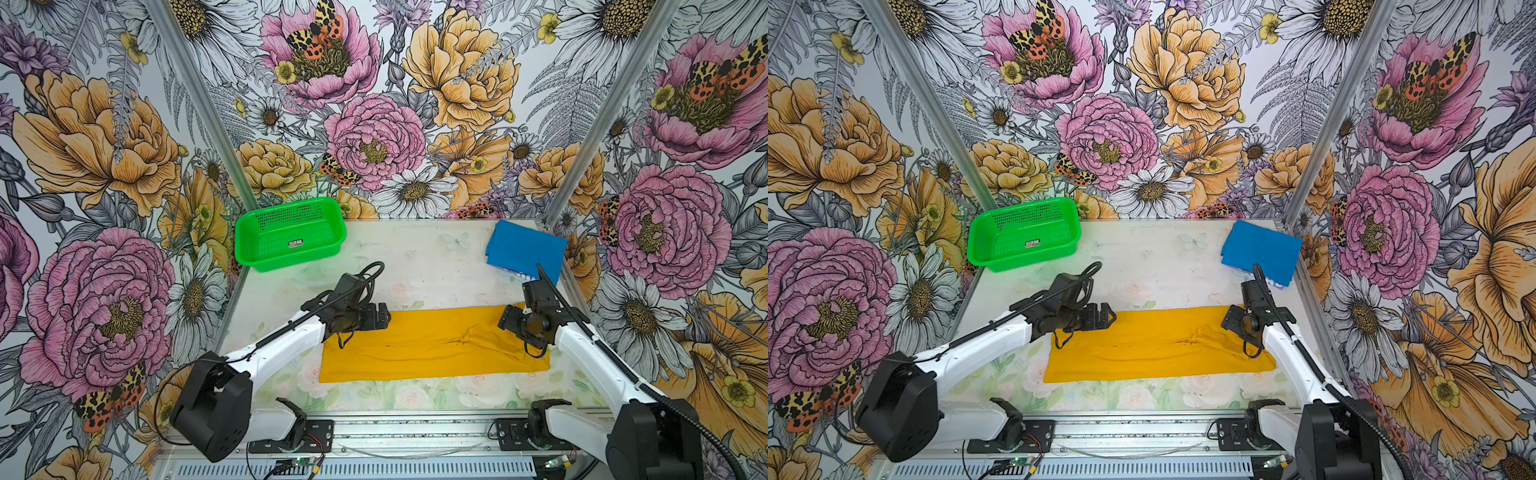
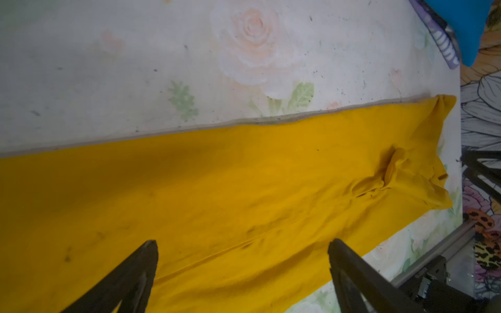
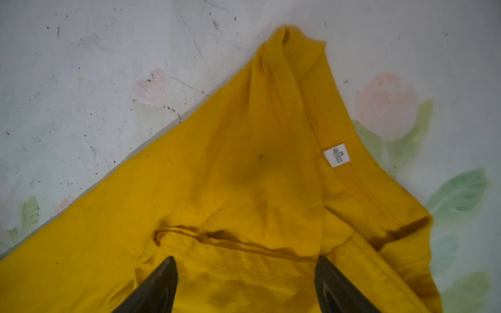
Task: Fold and stack the t-shirts
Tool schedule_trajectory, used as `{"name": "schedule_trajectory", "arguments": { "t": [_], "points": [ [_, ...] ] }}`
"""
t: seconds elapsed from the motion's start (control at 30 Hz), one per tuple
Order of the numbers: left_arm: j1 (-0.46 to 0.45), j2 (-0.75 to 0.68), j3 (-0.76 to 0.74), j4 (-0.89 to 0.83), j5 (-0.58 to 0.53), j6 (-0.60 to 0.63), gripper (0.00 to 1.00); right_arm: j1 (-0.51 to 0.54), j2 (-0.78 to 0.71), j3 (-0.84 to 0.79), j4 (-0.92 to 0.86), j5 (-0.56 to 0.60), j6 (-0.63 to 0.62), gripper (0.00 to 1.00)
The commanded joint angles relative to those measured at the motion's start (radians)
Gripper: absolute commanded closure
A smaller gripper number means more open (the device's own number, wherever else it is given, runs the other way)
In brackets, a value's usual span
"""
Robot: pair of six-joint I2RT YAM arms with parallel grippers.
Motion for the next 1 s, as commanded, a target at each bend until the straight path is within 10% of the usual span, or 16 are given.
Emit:
{"name": "schedule_trajectory", "arguments": {
  "t": [0.0,0.47,0.97],
  "points": [
    [-0.115,0.140,0.137,0.085,0.093,0.085,0.01,-0.027,-0.020,0.038,0.001,-0.003,-0.010,0.19],
    [-0.332,0.804,0.840,0.042,0.088,0.140,0.37,-0.386,-0.080,0.080,-0.033,-0.333,-0.052,0.14],
    [-0.385,0.893,0.913,-0.020,0.083,0.155,0.54,-0.530,-0.079,0.124,-0.051,-0.412,-0.112,0.13]
  ]
}}
